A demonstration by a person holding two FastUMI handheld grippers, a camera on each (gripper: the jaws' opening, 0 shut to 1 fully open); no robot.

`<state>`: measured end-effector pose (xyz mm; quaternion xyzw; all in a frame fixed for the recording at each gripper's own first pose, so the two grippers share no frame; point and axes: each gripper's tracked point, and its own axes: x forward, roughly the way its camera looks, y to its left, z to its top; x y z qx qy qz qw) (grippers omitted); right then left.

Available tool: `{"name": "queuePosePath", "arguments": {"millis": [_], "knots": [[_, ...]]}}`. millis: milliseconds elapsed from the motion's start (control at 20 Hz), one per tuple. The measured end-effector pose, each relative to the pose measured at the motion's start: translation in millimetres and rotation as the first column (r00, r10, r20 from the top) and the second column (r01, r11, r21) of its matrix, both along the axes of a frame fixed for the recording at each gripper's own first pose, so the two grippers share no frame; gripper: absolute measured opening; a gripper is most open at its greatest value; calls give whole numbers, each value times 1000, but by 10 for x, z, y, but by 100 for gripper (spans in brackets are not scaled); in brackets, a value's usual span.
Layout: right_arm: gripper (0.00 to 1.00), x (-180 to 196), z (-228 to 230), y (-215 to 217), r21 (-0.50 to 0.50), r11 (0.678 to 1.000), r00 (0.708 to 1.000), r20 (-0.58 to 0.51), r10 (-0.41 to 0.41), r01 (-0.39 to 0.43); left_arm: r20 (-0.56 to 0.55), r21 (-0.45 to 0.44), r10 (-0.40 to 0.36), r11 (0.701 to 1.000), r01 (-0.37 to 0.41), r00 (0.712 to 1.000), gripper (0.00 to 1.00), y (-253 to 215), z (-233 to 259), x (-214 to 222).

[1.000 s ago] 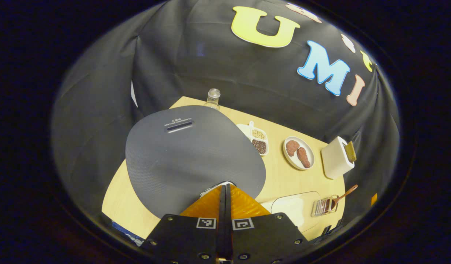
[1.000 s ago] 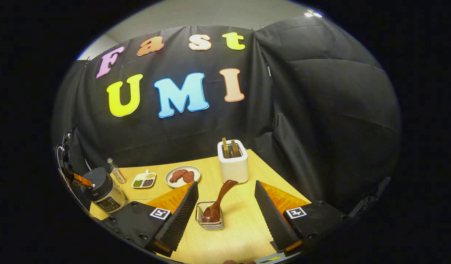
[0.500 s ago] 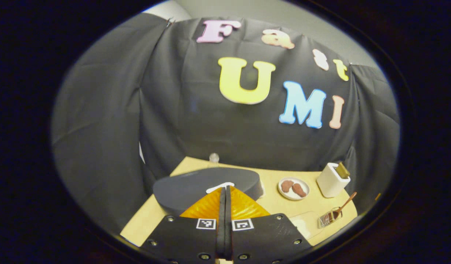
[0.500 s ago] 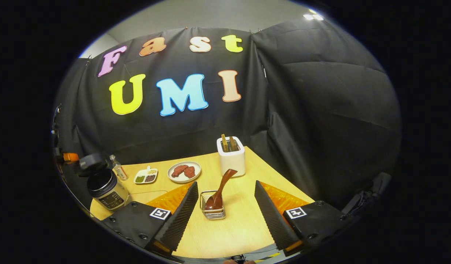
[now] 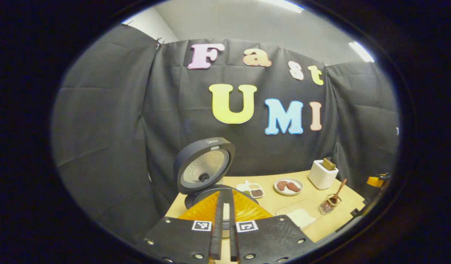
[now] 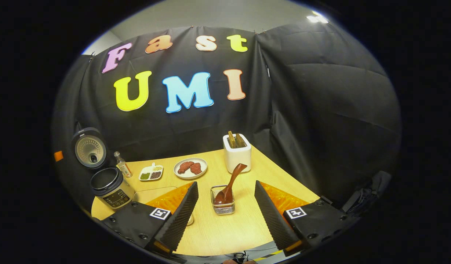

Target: Close the left gripper, press the button to open the rice cooker; take a wooden spoon from the chopstick holder with the right hand, scoop a spoonful of rice and pour it into the rice cooker, then put the wooden spoon back into the chopstick holder.

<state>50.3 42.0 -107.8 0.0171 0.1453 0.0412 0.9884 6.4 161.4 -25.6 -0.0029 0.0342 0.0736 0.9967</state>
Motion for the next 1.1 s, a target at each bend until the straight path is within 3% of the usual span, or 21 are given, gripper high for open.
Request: {"name": "queuePosePath", "arguments": {"millis": [200,300,450,600,950,1000,1050,1100], "knots": [[98,180,-143,58,-43,999,999,-48,19,-21,-44,-112,2,994,-7,999,69,46,-494,-290],[98,267,-228,91,-15,999,996,-83,32,-33,-67,-125,4,992,-13,998,96,-12,-644,-393],[98,535,-494,78,-13,999,986,-164,33,-36,-65,-103,70,992,-77,995,96,28,-652,-365],[98,833,-751,57,-36,998,971,-234,37,-47,-82,-107,86,990,-95,993,96,-57,-700,-322],[98,1492,-1272,36,84,996,919,-393,39,-6,-140,-59,175,981,-185,975,96,-77,-679,-51],[94,1593,-1332,31,102,995,911,-410,39,4,-147,-61,184,979,-194,972,96,-100,-664,0],[99,1682,-1396,34,116,993,904,-425,39,12,-154,-63,190,977,-202,970,96,-138,-678,39],[94,1778,-1436,37,132,991,900,-434,43,16,-164,-62,196,976,-208,967,96,-172,-686,84]]}}
